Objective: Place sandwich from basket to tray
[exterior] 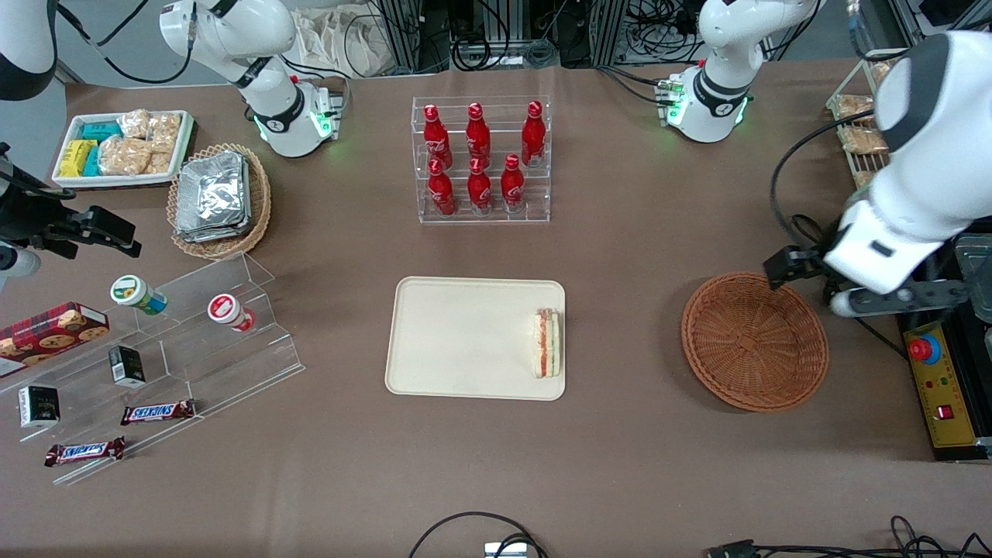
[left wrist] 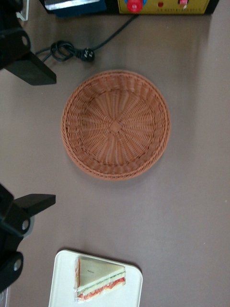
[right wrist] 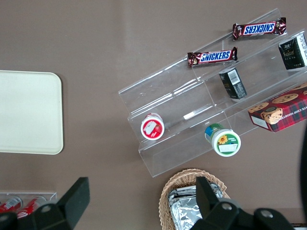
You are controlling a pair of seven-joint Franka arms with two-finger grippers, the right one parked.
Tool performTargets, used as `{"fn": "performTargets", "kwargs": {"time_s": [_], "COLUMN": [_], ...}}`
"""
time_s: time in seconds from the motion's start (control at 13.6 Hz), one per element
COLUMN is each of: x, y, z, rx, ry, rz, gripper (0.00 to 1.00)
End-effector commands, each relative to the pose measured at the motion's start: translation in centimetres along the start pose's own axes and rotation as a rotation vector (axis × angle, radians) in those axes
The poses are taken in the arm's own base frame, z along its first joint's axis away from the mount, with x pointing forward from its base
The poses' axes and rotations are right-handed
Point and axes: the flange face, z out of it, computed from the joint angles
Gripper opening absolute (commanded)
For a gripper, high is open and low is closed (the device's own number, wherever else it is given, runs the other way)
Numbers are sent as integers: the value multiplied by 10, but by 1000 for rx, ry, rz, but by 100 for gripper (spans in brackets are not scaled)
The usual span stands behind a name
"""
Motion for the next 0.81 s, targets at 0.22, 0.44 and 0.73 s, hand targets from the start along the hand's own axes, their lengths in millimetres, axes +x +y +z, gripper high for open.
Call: {"fn": "performTargets", "kwargs": {"time_s": [0.22,0.44,0.73], "x": [-19,-25,-39], "y": [-29,-26,-6], "z": [-15,-14,-12], "rx": [21,13,19], "ry": [-37,-47,-47], "rz": [-9,-7,23], "gripper": [100,100,100]}}
